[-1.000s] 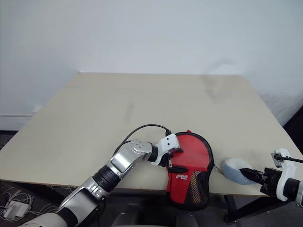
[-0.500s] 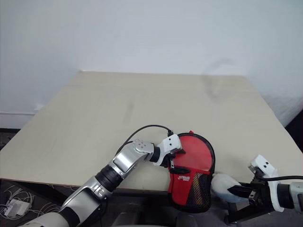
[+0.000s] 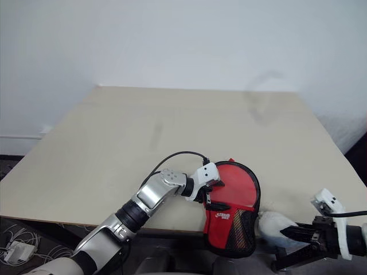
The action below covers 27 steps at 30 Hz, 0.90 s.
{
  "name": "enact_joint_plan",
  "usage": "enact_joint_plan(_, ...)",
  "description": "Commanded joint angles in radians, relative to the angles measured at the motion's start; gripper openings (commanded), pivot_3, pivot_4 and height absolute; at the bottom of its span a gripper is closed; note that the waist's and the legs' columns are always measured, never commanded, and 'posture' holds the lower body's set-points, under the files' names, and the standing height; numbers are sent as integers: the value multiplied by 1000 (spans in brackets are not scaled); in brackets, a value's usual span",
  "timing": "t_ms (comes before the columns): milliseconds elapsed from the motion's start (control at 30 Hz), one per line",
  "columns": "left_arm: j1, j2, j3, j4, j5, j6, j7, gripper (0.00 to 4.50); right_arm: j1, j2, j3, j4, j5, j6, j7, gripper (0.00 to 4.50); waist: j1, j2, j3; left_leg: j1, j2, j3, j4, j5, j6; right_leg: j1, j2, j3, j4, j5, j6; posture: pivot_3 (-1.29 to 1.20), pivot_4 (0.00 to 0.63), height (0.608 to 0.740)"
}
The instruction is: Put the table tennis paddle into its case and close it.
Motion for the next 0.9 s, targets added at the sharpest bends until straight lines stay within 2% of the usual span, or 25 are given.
enact_joint_plan(33,35,36,-21,104,48,64,8,4443,38,-7,-23,-22,-10,-5,29,69,1,0,0,0,0,0,0,0,0,0,0,0,0,0,0,0,0,740)
enact_joint_plan(200,32,36,-19,108,47,64,2,4443,142,-5,-25,-112,-10,-24,56,69,2,0,0,0,0,0,0,0,0,0,0,0,0,0,0,0,0,740)
enact_joint_plan(467,33,34,-13,114,48,64,0,4443,225,-16,-11,-183,-11,-42,98,69,0,-1,0,0,0,0,1,-1,1,0,-1,-1,-1,0,0,0,0,740)
enact_joint_plan(700,35,32,-10,113,51,64,3,4443,216,-44,45,-209,-29,-68,129,69,-2,-1,0,0,0,1,2,-2,1,0,-5,-5,-2,0,0,0,0,740)
enact_joint_plan(867,35,33,-2,117,49,66,6,4443,187,-33,48,-285,24,-51,135,69,-2,-2,0,0,0,1,2,-2,1,0,-7,-8,-2,0,0,0,0,740)
enact_joint_plan(900,35,34,-1,115,48,67,6,4443,175,-28,52,-306,39,-43,127,408,-2,-2,0,0,0,1,2,-2,1,-1,-10,-11,-2,0,0,0,0,740)
